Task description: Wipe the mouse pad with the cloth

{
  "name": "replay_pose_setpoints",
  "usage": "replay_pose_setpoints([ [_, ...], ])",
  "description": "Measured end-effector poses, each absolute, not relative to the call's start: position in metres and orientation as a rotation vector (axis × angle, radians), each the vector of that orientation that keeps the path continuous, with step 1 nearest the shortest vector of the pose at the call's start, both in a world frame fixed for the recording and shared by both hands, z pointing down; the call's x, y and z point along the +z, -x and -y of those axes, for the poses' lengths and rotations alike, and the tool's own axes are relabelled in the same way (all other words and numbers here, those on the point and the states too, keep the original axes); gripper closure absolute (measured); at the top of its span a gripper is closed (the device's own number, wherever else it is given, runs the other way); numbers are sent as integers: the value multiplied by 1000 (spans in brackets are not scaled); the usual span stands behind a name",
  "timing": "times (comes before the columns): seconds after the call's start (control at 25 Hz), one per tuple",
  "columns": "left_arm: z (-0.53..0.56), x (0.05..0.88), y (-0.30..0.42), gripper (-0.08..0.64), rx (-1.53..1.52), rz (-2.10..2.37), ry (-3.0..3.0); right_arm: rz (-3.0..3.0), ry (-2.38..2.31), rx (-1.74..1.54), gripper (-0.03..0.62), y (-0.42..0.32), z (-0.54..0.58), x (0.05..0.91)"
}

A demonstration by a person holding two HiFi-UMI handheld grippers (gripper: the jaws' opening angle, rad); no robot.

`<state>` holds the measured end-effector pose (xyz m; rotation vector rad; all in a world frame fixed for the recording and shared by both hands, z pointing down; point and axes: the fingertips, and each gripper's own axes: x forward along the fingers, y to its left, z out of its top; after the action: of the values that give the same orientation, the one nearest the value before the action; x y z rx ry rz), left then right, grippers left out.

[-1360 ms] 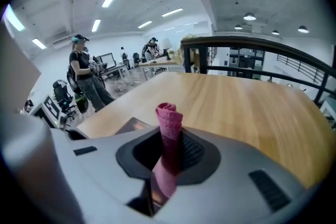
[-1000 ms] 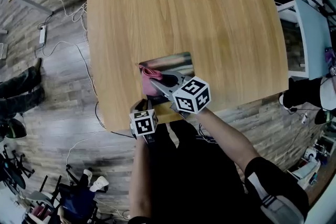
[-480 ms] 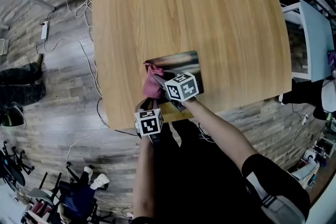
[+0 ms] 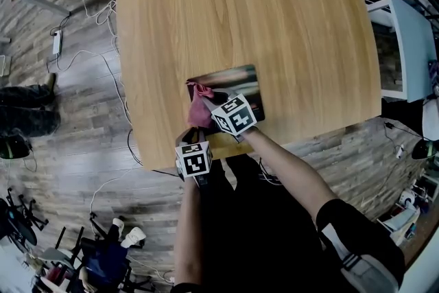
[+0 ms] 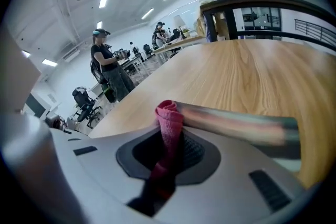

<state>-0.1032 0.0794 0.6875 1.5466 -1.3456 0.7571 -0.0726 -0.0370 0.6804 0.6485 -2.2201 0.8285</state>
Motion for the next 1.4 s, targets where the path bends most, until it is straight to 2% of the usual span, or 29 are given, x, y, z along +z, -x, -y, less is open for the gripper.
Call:
replay_pose_setpoints([
  [1.4, -82, 690, 112, 471, 802, 1359, -1522, 2147, -819, 805, 526, -32, 66, 685],
])
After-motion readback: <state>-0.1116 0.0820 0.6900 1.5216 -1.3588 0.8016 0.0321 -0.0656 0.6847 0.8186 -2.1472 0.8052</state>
